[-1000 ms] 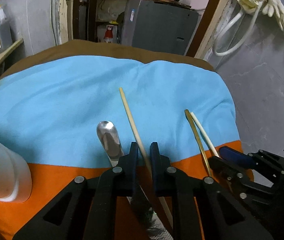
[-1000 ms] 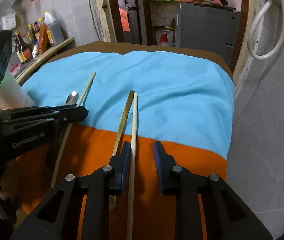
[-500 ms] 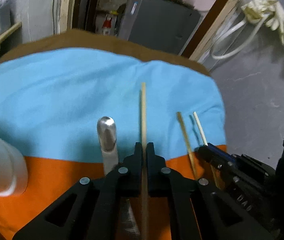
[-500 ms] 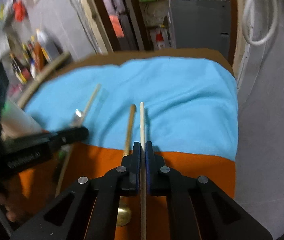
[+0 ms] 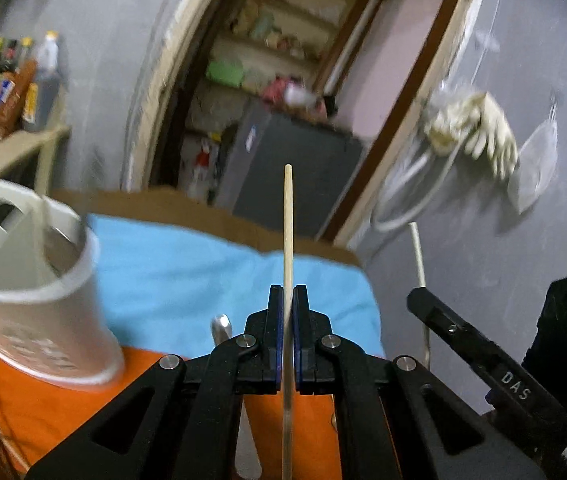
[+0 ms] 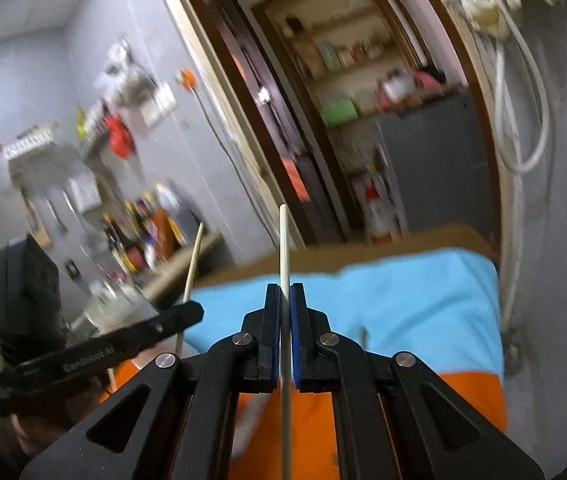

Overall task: Organize utensils
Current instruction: 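Lift and carry both chopsticks in both grippers over the white caddy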

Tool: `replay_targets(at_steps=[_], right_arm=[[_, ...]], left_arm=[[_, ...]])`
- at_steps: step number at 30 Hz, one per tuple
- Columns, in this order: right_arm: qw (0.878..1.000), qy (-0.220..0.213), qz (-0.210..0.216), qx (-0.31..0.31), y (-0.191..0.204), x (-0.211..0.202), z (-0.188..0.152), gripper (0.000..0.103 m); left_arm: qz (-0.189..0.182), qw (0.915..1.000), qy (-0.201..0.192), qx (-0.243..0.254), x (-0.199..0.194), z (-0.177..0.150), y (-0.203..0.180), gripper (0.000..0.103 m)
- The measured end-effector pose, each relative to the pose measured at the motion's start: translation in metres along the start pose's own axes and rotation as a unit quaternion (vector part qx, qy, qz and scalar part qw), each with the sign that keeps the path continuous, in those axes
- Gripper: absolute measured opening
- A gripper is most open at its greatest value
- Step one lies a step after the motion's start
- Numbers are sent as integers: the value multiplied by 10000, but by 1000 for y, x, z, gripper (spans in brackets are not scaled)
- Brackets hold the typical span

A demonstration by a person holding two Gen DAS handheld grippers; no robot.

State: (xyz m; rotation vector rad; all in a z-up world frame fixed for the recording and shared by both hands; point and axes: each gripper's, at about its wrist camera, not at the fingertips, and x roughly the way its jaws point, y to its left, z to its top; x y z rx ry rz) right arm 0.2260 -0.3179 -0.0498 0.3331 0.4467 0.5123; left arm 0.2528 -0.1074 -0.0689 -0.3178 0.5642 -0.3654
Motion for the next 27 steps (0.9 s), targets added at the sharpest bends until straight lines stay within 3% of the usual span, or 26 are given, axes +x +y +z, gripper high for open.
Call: replay_targets(at_steps=[9,17,23,27], right_arm=[[9934,-897,658,-272,68,1,40,3],[9824,-1393,1233,-184,116,23,60,3],[9747,-1699,1449,117,137,47,65,3],[9694,-1897,1506,412,142,61,64,3]], left_arm=[[217,9965,-793,147,-57,37,10,2],[397,9893,-1382,247,-105,68,54,2],[502,9822,-1798,-190,-131,88,115,2],[542,9731,-2137,-676,-143,95,161,2]])
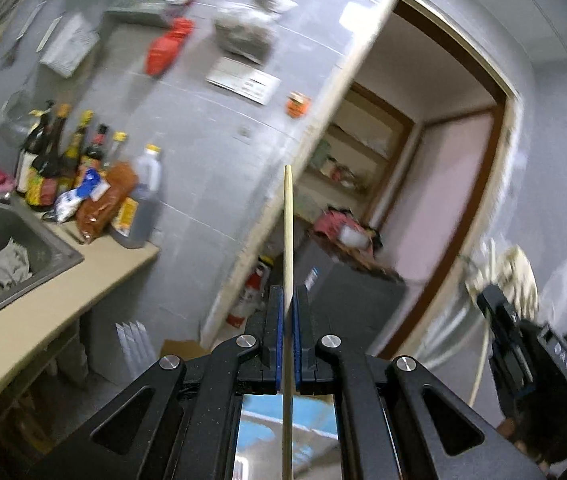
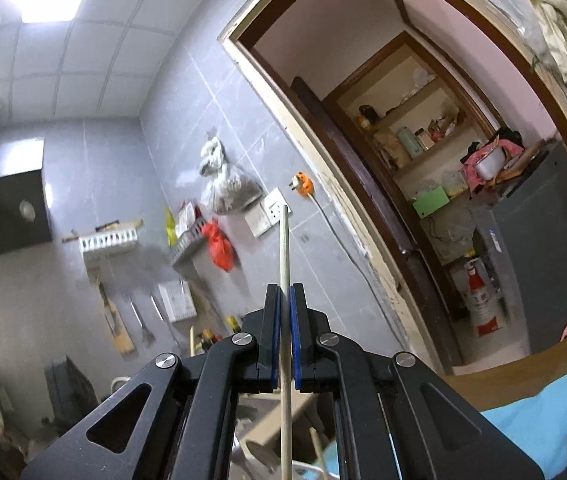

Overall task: Organize utensils
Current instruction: 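Lift and carry both chopsticks in both grippers over the white caddy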

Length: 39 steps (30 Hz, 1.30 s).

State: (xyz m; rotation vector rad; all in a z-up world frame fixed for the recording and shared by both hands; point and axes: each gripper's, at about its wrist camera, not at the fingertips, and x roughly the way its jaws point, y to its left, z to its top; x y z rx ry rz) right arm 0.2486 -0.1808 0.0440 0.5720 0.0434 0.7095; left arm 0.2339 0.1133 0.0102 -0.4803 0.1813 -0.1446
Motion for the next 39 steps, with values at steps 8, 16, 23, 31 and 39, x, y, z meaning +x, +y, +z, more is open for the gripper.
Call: replay_targets(at_steps=[8,16,23,31,39], right_arm=[[9998,-69,-24,-190,7,15,-25,3],[9994,-19,122,-322,2,23,-48,3],[9991,77,68,-417,-1,28,-70,3],[9978,93,-49,-650,1,28,-82,3],[9971,203,-151,-722,1,26,-87,4]], left_arm=[[184,9985,-333,-388,6,10,51,2],[285,9984,-423,-248,11,-13,57,2],[336,9975,-576,254,14,-32,47,2],[359,9968,-575,433,17,-45,46,2],[354,9967,-346,644,17,-49,44,2]])
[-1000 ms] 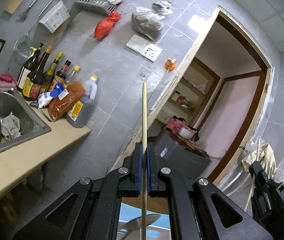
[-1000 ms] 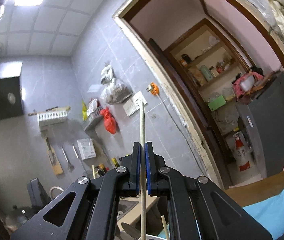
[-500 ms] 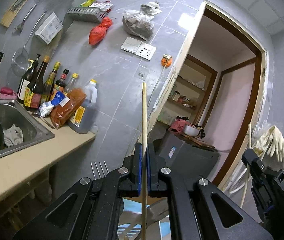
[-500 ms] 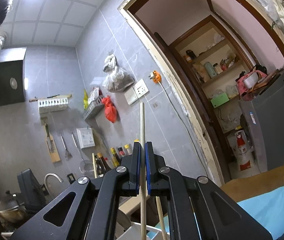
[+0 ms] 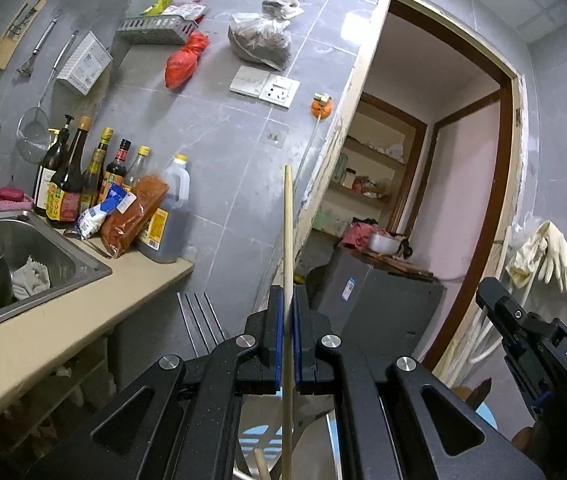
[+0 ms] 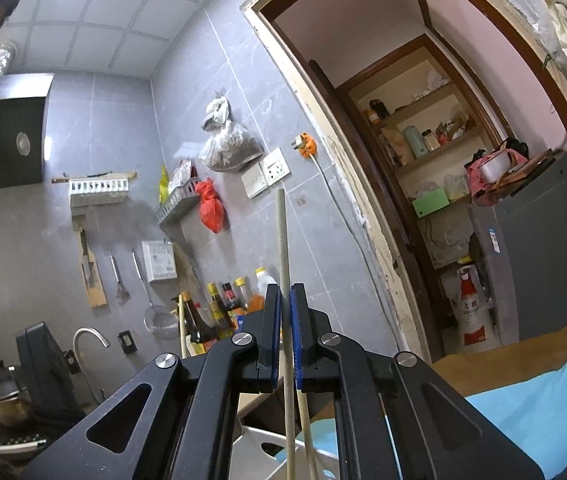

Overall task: Organize utensils
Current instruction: 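Lift and carry both chopsticks in both grippers over the white caddy, then open the left gripper over the caddy while the right gripper drops its chopstick in, then move both grippers back over the table knife and gold spoon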

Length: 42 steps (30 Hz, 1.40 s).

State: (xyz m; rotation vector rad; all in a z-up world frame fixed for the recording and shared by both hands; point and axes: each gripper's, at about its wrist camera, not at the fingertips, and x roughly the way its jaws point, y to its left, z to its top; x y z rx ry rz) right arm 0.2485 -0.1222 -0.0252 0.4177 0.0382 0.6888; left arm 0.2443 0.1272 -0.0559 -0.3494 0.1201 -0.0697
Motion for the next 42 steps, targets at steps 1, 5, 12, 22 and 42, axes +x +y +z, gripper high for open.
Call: replay_targets(at_steps=[1,5,12,22,42], right_arm=[[10000,60,-12,-18,1,0,0,4],[9997,214,-75,-85,5,-2,0,7],[9993,346,-67,-130,11,-8,13,24],[9980,261,-535,-229,5,-52,55,62],[9801,921,-1659,-579,-73,-168,96,103]], left_arm=[[-13,10000,38,7,0,0,0,2],[-58,9997,216,95,-3,3,-1,3],[-216,9988,428,62,-12,15,-6,21],[-341,9981,465,236,-38,38,-51,56],[-92,9897,940,1072,-56,-9,-195,97]])
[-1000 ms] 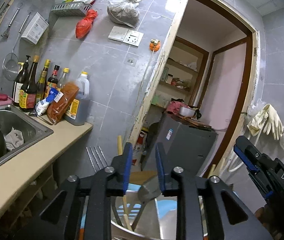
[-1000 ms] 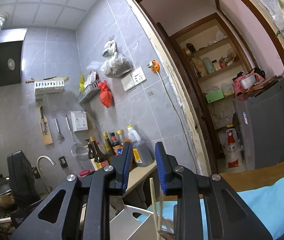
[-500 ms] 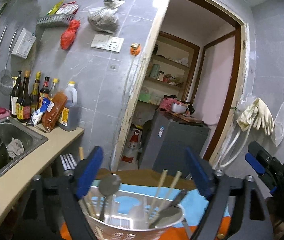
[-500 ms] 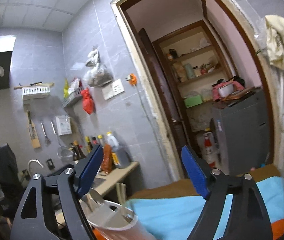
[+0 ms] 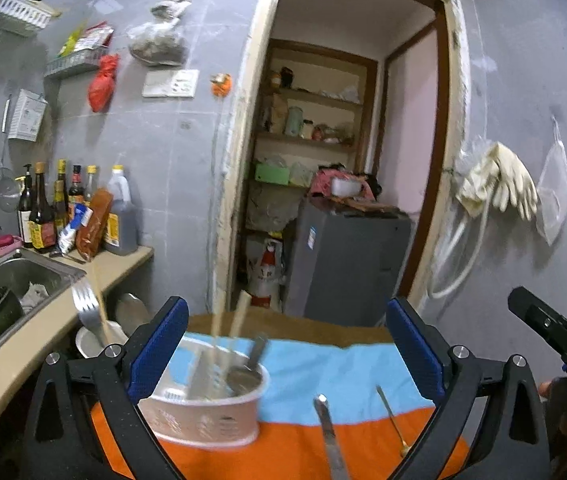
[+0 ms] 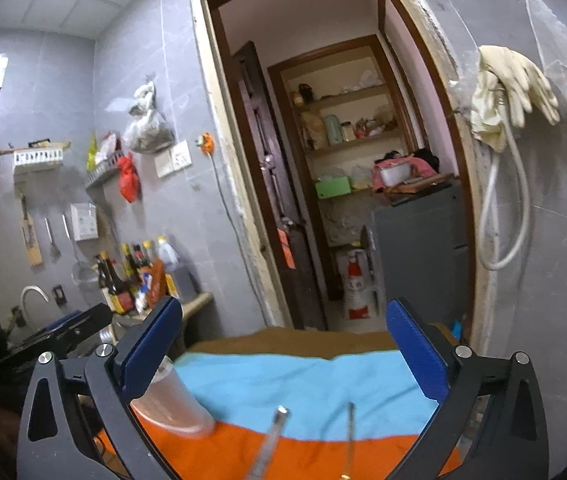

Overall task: Organize utensils
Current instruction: 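Move both grippers back over the table knife and gold spoon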

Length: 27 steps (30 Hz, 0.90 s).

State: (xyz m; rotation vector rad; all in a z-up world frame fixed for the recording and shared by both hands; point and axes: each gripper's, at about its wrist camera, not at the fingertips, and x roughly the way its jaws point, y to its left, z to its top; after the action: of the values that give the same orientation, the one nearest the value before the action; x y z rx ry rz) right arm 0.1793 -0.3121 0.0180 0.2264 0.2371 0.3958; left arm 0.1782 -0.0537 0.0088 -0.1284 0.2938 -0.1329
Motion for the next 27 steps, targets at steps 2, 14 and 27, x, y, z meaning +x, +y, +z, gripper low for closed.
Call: replay_targets(at_steps=[2,14,27], right_arm=[[9999,108,-40,-58,-7,0,-3,103],[9982,555,-223,-59,-60,8,-36,103],[9806,1923,-48,365,-102,72,-77,72]], left_arm=[[-56,9999,111,40,4,-10,-12,97],[-55,9971,732,224,42,-67,-55,97],[-144,9767,2095,435,106,-123,-60,74]])
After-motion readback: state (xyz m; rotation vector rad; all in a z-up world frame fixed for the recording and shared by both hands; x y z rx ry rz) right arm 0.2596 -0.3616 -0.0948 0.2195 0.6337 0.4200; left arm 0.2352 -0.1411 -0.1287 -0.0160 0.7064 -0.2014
